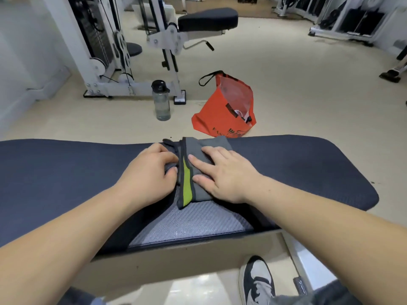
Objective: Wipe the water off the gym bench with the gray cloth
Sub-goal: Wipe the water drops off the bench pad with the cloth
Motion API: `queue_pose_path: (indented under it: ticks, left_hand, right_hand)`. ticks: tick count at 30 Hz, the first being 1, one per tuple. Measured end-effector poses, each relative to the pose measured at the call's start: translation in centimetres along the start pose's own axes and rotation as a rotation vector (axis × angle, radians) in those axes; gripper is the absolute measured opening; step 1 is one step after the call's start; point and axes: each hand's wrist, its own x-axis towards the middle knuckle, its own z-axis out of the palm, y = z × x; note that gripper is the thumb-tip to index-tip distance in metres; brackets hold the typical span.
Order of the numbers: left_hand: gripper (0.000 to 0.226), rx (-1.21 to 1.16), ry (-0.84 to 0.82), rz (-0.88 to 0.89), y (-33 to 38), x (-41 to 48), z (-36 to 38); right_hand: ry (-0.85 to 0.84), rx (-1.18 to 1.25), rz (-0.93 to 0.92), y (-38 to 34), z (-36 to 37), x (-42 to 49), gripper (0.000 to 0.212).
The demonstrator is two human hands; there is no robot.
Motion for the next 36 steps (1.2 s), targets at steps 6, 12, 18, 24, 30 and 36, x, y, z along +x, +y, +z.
queue_pose_path:
  ticks: [6, 12, 18, 24, 30, 36]
  left_hand:
    - [0.027, -0.027, -0.03, 0.025, -0.3, -0.2, -0.2]
    - [0.026, -0.069, -0.081, 0.063, 0.4, -1.1, -0.5]
    - [0.027, -0.09, -0.14, 0.039, 0.9, -2.1, -1.3]
    - [0.026, -0.065, -0.154, -0.001, 0.3, -3.0, -1.8]
    - [0.022, -0.022, -0.134, -0.068, -2.7, -4.9, -3.5]
    - [0.025, 0.075, -0.13, -0.178, -5.7, -7.0, -5.6]
  right_hand:
    - [-0.129, 0.103, 0.592, 8.0, -1.1, -1.1, 0.065]
    - [-0.202, -0.042, 0.509, 2.5, -2.0, -6.0, 0.076]
    - [-0.108, -0.122, 0.186, -5.6, -1.2, -8.6, 0.084]
    - [-0.092, -0.088, 0.323, 0.6, -0.9, -4.4, 0.082]
    - [-0.11, -0.061, 0.635, 3.2, -0.6, 0.0, 0.08]
    - [-0.018, -0.058, 0.393, -5.0, -1.4, 5.4, 0.078]
